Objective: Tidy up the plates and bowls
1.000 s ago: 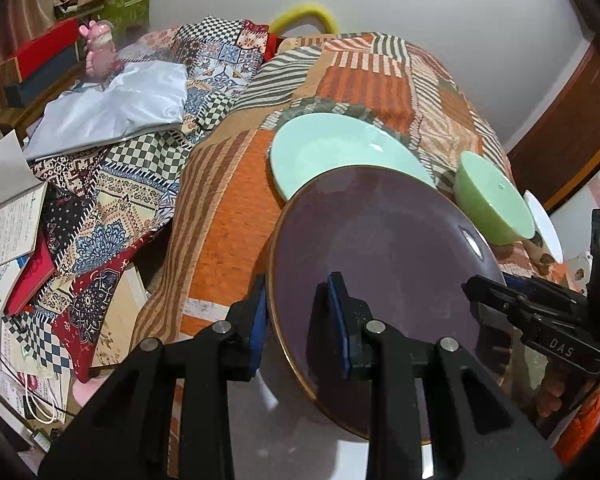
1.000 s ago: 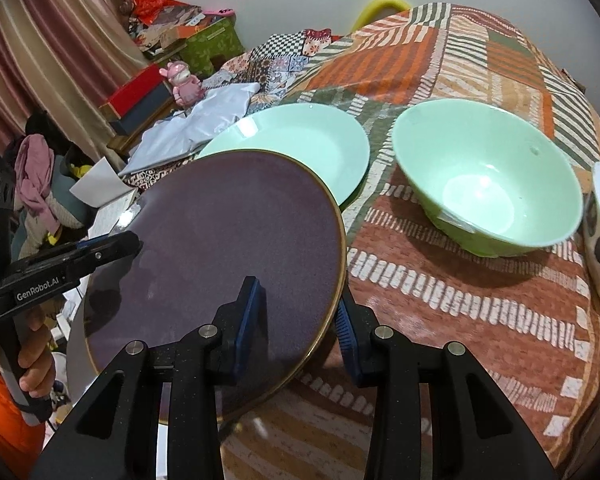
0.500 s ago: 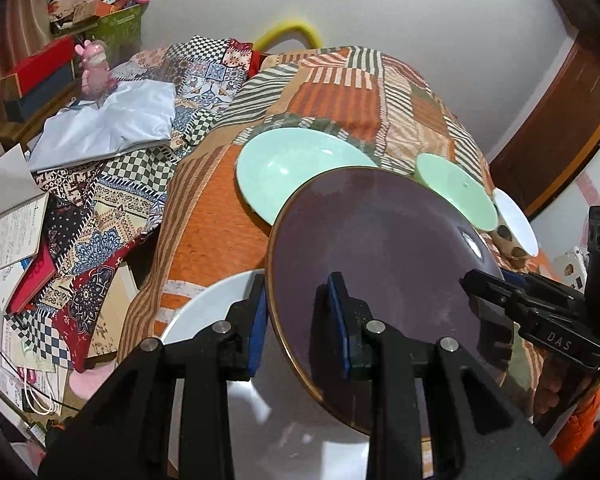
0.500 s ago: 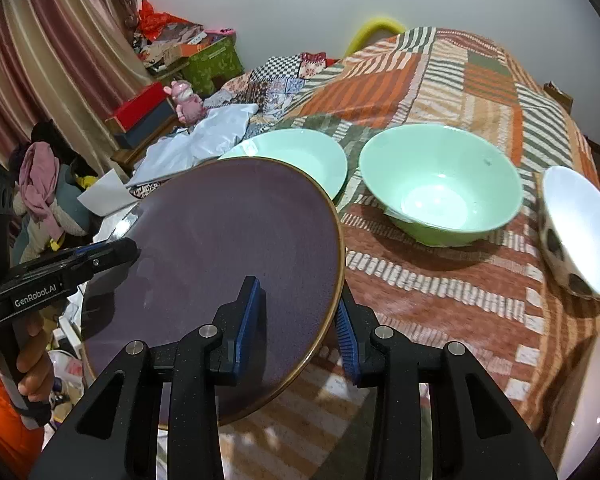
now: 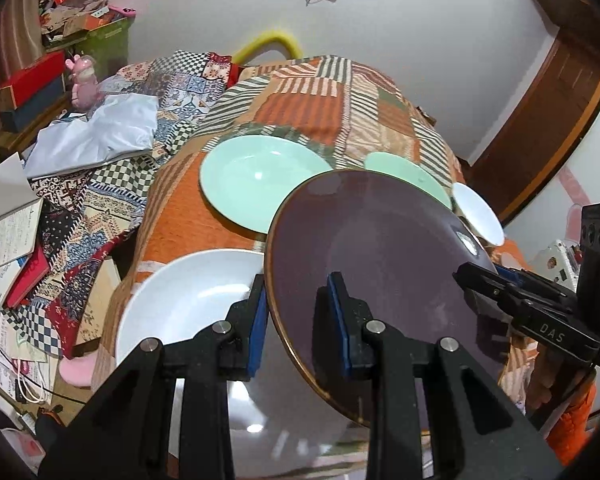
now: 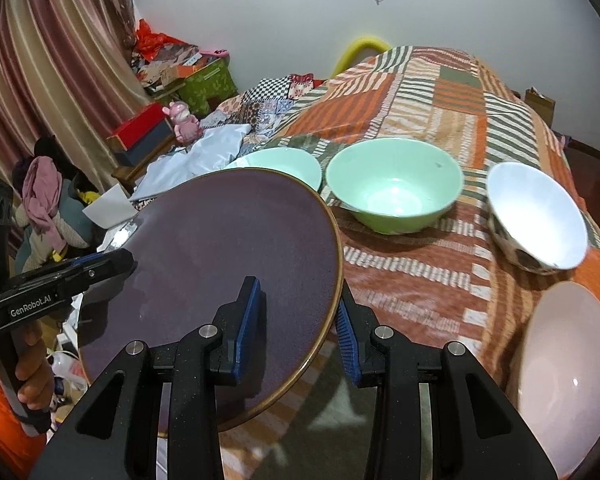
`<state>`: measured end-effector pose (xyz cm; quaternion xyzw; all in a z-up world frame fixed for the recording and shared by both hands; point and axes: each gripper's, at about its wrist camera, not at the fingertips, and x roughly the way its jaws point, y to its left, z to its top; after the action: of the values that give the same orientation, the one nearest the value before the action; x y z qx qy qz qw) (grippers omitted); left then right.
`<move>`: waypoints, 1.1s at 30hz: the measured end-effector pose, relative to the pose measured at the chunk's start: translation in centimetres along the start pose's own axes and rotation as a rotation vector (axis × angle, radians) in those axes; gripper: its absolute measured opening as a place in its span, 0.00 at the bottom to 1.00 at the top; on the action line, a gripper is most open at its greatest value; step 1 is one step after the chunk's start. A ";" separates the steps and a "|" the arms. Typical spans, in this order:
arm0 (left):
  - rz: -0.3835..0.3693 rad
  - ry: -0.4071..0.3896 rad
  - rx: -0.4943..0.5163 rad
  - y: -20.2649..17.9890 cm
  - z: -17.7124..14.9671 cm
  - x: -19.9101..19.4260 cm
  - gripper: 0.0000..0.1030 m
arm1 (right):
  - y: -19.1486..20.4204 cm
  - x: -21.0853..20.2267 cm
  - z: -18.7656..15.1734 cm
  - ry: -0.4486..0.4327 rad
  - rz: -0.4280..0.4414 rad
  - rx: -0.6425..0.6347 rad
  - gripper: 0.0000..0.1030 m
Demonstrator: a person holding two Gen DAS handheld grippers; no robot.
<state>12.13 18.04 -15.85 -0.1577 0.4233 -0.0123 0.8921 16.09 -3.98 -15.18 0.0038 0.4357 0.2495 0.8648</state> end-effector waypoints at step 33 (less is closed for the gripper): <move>-0.049 0.112 0.029 -6.4 -5.1 3.2 0.28 | -5.6 -3.1 -7.0 0.034 -0.038 0.126 0.32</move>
<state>10.98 10.05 -19.40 -0.1539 0.4683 -0.0490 0.8687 11.71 -11.67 -18.45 0.0460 0.4652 0.2052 0.8599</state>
